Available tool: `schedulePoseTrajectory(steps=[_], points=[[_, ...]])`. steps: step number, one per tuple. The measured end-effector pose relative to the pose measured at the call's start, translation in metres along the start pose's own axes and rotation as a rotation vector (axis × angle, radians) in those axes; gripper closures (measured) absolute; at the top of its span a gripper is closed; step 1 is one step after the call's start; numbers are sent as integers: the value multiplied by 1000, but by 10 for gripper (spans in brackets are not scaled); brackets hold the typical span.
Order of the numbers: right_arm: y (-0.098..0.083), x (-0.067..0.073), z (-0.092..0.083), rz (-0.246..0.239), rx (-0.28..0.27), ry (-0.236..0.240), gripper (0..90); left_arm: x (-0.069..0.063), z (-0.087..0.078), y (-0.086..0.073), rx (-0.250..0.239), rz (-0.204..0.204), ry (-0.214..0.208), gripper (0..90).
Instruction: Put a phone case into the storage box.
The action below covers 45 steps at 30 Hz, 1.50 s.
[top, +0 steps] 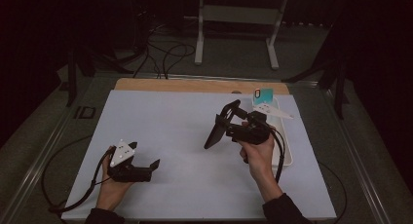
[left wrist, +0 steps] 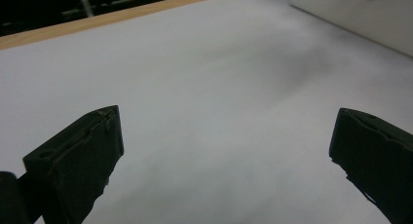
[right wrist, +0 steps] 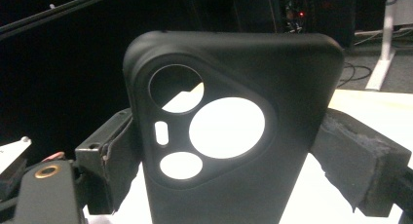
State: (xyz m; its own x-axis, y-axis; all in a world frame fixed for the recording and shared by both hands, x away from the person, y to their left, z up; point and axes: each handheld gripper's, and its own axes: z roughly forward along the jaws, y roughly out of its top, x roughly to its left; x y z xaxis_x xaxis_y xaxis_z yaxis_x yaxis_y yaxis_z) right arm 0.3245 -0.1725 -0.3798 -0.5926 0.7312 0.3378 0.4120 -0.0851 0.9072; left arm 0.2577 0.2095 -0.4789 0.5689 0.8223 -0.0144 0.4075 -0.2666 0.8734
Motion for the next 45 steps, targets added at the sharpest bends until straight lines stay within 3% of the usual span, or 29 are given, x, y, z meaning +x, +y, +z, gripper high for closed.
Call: schedulePoseTrajectory(steps=[2,5,14,18,25,45], points=[[2,-1,0,-9,2,-10,148,2,-3,-4,-7,-10,11,0],[5,-3,0,-18,1,-22,148,2,-5,-7,-4,5,28,0],[12,-14,-1,-16,-3,-58,149,6,-8,-14,-17,-36,48,0],[16,-20,-2,-11,-10,-73,149,4,-5,-16,0,-25,47,0],[16,-25,-3,-9,-6,-88,149,4,-7,-16,-16,-32,77,0],[30,-33,-8,-25,-22,-132,150,5,-8,-16,-21,-31,86,0]])
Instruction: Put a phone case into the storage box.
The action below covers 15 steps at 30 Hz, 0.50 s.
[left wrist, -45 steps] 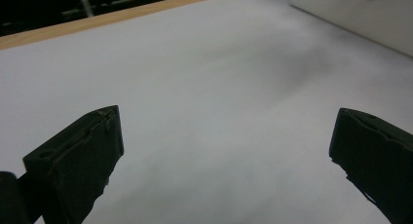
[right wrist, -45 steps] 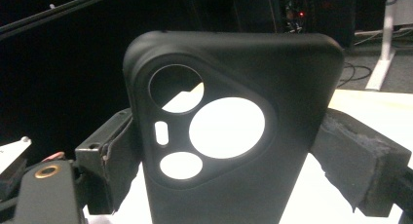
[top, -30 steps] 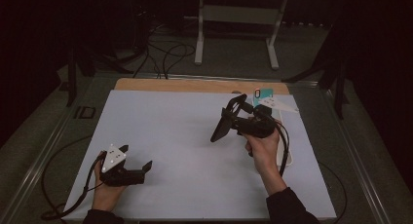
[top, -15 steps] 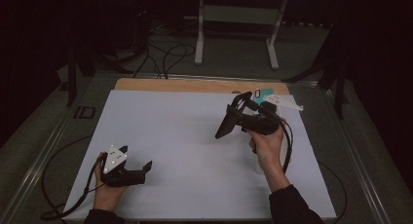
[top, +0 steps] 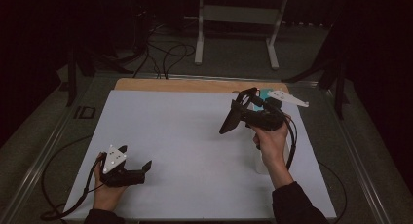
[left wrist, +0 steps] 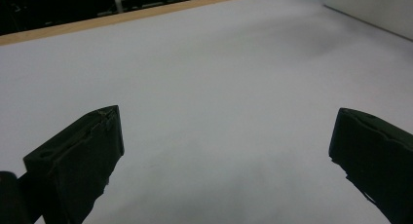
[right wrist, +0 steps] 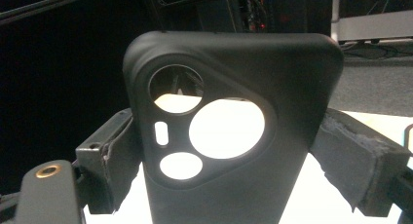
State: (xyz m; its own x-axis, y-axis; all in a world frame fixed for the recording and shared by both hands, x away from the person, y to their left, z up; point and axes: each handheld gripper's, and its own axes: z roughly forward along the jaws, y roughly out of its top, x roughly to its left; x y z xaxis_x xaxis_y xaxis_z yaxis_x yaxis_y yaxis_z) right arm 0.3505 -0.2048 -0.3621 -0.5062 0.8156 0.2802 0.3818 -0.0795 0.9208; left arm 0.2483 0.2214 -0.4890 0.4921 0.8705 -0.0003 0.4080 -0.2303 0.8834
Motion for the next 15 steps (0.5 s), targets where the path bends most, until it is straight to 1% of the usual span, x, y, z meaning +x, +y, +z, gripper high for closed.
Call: schedulePoseTrajectory(steps=[15], points=[[8,-8,0,-15,-4,-43,150,1,-1,0,-7,0,0,0]])
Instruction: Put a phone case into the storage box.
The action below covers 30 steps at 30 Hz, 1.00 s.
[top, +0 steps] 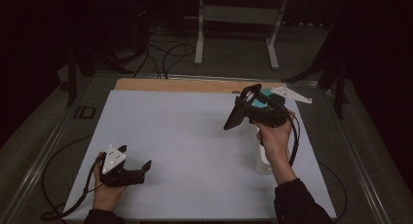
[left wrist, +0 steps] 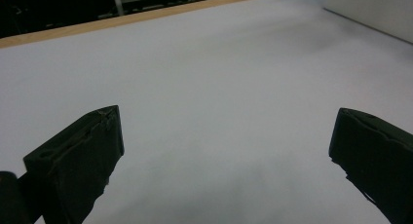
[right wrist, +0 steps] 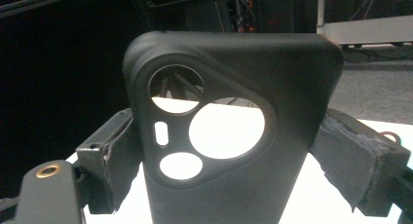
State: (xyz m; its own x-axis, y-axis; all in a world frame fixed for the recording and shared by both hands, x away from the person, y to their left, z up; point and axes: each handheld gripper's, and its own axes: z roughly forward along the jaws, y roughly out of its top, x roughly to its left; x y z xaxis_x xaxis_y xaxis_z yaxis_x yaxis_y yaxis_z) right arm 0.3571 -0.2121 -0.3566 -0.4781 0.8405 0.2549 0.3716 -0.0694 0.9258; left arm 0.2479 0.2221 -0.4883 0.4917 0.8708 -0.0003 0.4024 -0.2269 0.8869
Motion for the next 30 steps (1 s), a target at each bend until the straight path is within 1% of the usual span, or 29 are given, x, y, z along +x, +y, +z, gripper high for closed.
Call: schedulePoseTrajectory(steps=[15,30], points=[[7,-10,1,-9,-2,-47,150,0,1,0,5,-1,-1,0],[10,-24,2,10,-15,-98,151,0,1,0,7,-2,-2,0]])
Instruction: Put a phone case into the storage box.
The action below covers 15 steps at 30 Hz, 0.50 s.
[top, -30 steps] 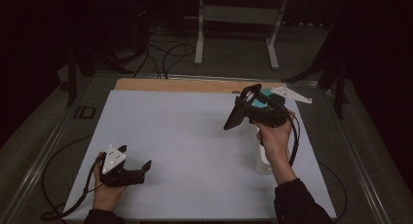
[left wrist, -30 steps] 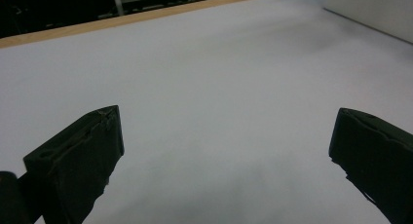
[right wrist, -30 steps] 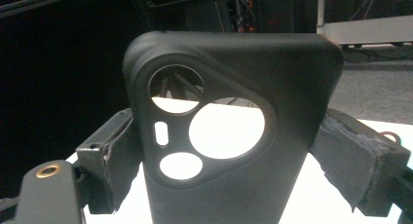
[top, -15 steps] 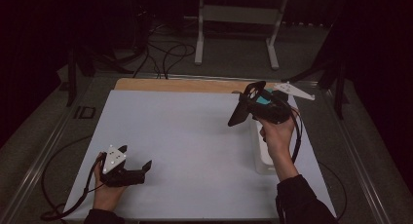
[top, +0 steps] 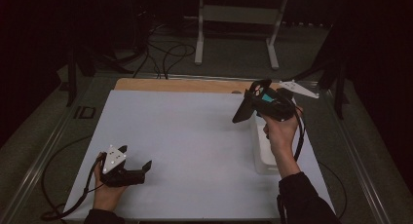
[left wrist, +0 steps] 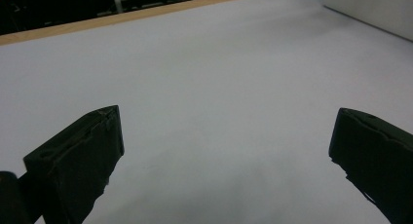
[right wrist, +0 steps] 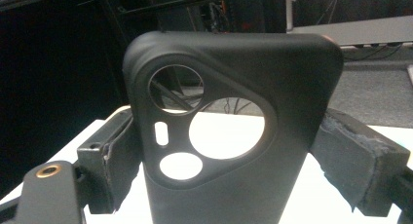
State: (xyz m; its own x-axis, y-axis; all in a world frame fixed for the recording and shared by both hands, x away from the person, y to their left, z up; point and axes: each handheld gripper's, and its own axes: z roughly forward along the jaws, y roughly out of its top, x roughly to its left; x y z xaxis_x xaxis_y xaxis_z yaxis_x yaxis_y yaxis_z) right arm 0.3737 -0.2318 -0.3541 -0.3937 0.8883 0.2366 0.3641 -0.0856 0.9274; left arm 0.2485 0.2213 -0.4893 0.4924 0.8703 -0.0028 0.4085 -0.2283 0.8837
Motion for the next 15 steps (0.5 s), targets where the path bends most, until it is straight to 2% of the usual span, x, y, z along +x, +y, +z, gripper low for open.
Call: schedulePoseTrajectory(steps=[15], points=[[8,-13,-3,7,-17,-50,151,0,0,0,0,-3,5,0]])
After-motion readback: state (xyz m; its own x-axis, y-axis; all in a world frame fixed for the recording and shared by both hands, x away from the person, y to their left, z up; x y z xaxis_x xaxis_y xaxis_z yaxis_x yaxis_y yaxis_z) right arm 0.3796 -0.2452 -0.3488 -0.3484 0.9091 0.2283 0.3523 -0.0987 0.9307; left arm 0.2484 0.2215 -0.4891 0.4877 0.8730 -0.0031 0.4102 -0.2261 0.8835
